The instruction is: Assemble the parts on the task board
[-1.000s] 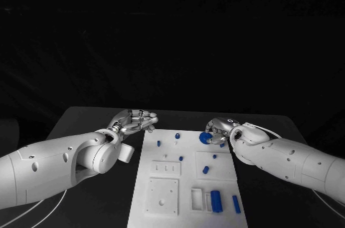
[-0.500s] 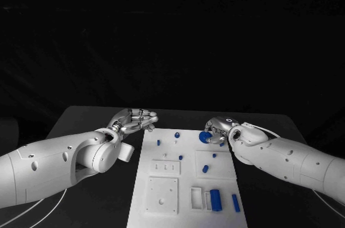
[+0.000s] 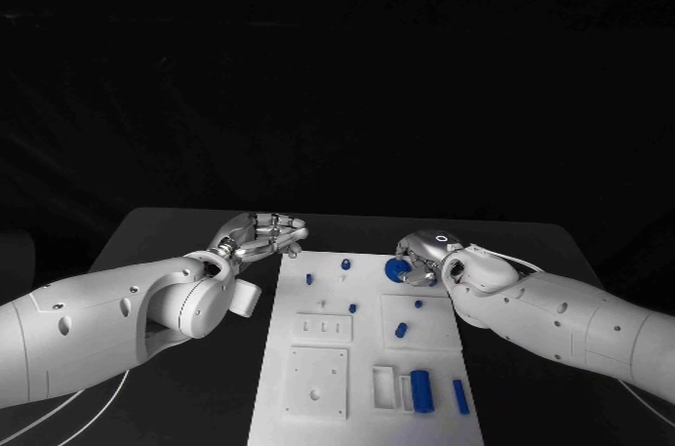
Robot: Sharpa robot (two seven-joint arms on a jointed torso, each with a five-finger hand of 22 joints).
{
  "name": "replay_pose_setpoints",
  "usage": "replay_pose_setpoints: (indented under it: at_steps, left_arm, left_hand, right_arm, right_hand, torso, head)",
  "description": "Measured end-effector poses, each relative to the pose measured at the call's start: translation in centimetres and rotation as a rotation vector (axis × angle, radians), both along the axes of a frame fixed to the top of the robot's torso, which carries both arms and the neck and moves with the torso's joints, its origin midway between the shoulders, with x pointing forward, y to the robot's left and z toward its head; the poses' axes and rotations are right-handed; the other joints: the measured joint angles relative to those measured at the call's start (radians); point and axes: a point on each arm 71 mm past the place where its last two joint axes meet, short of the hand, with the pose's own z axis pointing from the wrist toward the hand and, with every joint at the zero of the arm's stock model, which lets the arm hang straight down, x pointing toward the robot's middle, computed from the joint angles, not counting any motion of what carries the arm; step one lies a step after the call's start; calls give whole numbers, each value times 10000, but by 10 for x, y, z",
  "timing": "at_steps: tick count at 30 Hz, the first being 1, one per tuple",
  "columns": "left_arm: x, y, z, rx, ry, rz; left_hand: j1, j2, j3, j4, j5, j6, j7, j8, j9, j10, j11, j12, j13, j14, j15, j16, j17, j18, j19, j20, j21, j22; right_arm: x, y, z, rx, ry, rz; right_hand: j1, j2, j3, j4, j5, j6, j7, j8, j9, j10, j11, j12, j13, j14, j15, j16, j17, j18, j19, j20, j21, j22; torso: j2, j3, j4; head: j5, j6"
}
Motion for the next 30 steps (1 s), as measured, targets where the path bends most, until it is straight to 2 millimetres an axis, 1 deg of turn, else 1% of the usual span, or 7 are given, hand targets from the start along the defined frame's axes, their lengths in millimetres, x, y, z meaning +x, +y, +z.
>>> replay_pose_setpoints:
  at_steps: [3, 6, 10, 14, 18, 19, 30]
  left_arm:
    - [0, 1, 0, 2, 2, 13]
    - [0, 1, 0, 2, 4, 16]
    - [0, 2, 0, 4, 4, 26]
    - [0, 2, 0, 9, 4, 43]
    - [0, 3, 0, 15, 2, 61]
    - [0, 3, 0, 17, 1, 68]
    - [0, 2, 0, 11, 0, 42]
  left_hand:
    - [0, 0, 0, 0, 0, 0, 1, 0, 0, 0, 0, 0, 0, 0, 0, 0, 0, -5, 0, 1, 0, -1]
    - [0, 0, 0, 0, 0, 0, 1, 0, 0, 0, 0, 0, 0, 0, 0, 0, -1, -10, 1, 1, 0, -1]
    - [0, 0, 0, 0, 0, 0, 1, 0, 0, 0, 0, 0, 0, 0, 0, 0, -1, -18, 1, 2, 0, -1]
    - [0, 0, 0, 0, 0, 0, 1, 0, -8, 0, 0, 0, 0, 0, 0, 0, 8, -36, 2, 3, 0, -2]
    - [0, 0, 0, 0, 0, 0, 1, 0, -8, 0, 0, 0, 0, 0, 0, 0, 8, -43, 2, 3, 0, -2]
    - [0, 0, 0, 0, 0, 0, 1, 0, -8, 0, 0, 0, 0, 0, 0, 0, 8, -46, 2, 3, 0, -2]
    - [0, 0, 0, 0, 0, 0, 1, 0, -8, 0, 0, 0, 0, 0, 0, -39, 6, -6, 3, 4, 0, -4]
  right_arm:
    - [-3, 2, 0, -58, -178, 58]
    - [-7, 4, -1, -119, -342, 105]
    - [-12, 7, 1, -186, -561, 213]
    - [-15, 19, 12, -176, -982, 435]
    - [-18, 32, 24, -132, -1435, 671]
    - [-20, 35, 26, -128, -1520, 734]
    - [-34, 94, 31, -50, -2140, 1638]
  right_hand:
    - [0, 0, 45, 45, 0, 27, -26, 50, 0, 22, -22, 2, 18, 21, -21, 0, 16, 0, 0, 1, 28, 0]
    - [17, -121, 161, 126, -78, 63, -63, 83, 13, 57, -57, 40, 30, 36, -35, -40, 34, 0, 2, 1, 53, -1]
    - [29, -217, 320, 264, -210, 98, -96, 105, 303, 93, -93, 55, 58, 35, -35, -40, 66, 1, 3, 2, 53, -1]
    - [83, -373, 451, 395, -310, 169, -166, 105, 356, 199, -90, 89, 92, 67, -68, -79, 94, 6, 5, 3, 93, -1]
    - [82, -371, 484, 429, -310, 177, -172, 105, 357, 200, -90, 128, 114, 67, -68, -79, 98, 8, 7, 4, 93, -1]
    - [102, -497, 573, 517, -384, 184, -178, 105, 410, 241, -118, 128, 139, 69, -69, -79, 110, 10, 33, 5, 93, -1]
    - [96, -594, 751, 696, -435, 235, -210, 49, 420, 289, -106, 166, 144, 82, -82, -116, 129, 11, 82, -40, 132, 7]
  torso:
    - [1, 1, -6]
    - [1, 6, -12]
    - [-1, 5, -12]
    - [-8, 0, -13]
    - [-12, -3, -12]
    - [-12, -6, -13]
    - [1, -25, 19]
  head:
    - [-1, 3]
    - [-1, 11]
    - [-1, 29]
    - [-2, 52]
    - [9, 90]
    - [14, 101]
    - [73, 184]
